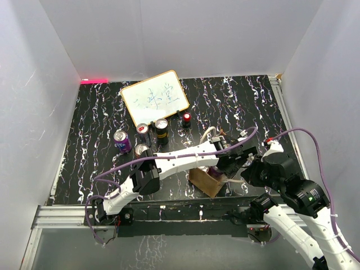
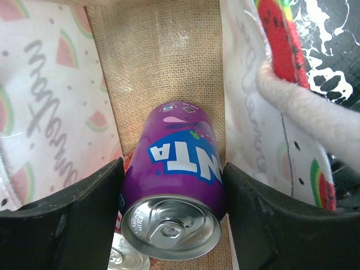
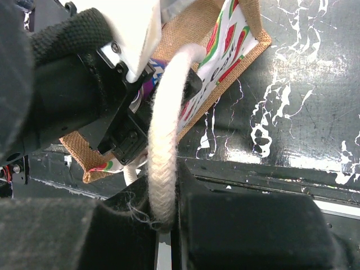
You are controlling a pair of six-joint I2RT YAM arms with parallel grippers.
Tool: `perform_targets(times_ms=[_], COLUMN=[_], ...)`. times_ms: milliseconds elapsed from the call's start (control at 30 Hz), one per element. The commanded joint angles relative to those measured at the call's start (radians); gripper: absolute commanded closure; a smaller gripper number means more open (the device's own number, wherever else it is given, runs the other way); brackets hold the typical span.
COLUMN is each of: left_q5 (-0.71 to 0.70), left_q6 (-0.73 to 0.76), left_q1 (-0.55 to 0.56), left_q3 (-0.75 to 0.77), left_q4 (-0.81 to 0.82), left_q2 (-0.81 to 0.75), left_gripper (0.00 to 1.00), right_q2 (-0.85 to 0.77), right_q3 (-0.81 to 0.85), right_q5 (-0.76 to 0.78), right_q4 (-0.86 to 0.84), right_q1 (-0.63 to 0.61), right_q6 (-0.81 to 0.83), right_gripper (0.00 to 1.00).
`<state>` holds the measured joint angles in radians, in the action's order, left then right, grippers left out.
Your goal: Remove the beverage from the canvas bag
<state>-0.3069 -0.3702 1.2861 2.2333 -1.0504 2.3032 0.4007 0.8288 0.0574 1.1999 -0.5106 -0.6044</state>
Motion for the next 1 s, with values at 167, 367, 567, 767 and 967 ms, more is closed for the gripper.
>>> perform_targets(times_ms=[167,367,567,767,967], left_q5=[-0.136,-0.149,-0.117,-0.052,0.035], left_q6=[-0.03,-0.062,-0.104,-0.137,-0.154], left_q1=[0.003,-0.004,-0.018,-0.045,-0.068], left_q3=[0.027,-0.008,-0.098,-0.162,-0.204], left_q4=[-0.025,-0.022,0.044,0.15,0.212], left_q2=[-0.129,-0.159,-0.22,-0.293,-0.353], left_gripper=[0.9,1.0,1.0,1.0,1.0], right_q2=[0.006,0.006,0.017,0.014,-0.001], right_q3=[0.032,0.032,0.033,0.034,0.039], right_q5=[0.034,0.04,0.038,0.025,0.012], right_q4=[-0.051,-0.054,-0.074,-0.094,-0.115], right_q1=[-0.006,-0.006,-0.006,-0.006,-0.006], right_q6=[-0.006,-0.013,-0.011,-0.002,0.007], right_gripper=[0.92,0.92,0.93,0.92,0.92])
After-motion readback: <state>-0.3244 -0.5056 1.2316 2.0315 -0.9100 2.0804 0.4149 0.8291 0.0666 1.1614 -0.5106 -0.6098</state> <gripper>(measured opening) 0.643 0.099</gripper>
